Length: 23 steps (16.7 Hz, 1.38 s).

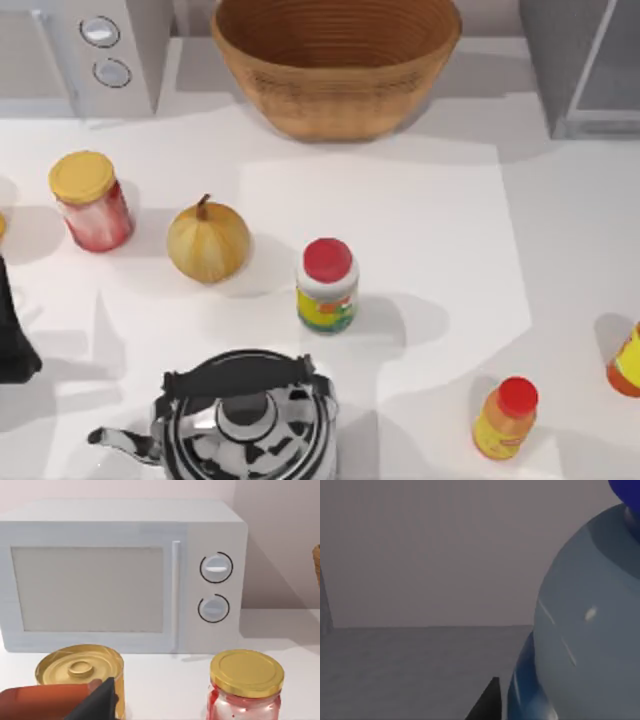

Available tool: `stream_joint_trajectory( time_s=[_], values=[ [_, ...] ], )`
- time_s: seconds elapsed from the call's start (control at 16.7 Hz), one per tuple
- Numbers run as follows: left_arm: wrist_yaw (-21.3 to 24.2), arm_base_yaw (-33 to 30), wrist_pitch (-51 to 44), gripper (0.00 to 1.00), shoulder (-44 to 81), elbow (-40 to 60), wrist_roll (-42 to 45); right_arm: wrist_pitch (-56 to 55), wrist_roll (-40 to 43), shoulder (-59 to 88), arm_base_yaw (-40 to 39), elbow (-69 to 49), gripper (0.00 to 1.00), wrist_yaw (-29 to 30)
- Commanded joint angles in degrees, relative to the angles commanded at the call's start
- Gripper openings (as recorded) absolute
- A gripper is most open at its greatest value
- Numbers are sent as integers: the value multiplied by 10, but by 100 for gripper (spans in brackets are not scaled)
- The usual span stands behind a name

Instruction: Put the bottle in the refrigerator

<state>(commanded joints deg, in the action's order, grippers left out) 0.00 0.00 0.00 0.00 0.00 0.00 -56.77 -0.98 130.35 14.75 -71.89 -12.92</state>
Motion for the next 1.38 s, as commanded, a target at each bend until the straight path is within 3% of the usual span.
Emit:
stream_joint_trajectory(
  time_s=[0.36, 0.66, 1.38],
  values=[
    [0, 0, 0, 100, 0, 0, 0, 56, 3, 54, -14, -125, 1, 12],
    [0, 0, 0, 100, 0, 0, 0, 62, 3, 58, -15, -132, 1, 14],
    [0, 0, 0, 100, 0, 0, 0, 62, 3, 58, -15, -132, 91, 14]
  ],
)
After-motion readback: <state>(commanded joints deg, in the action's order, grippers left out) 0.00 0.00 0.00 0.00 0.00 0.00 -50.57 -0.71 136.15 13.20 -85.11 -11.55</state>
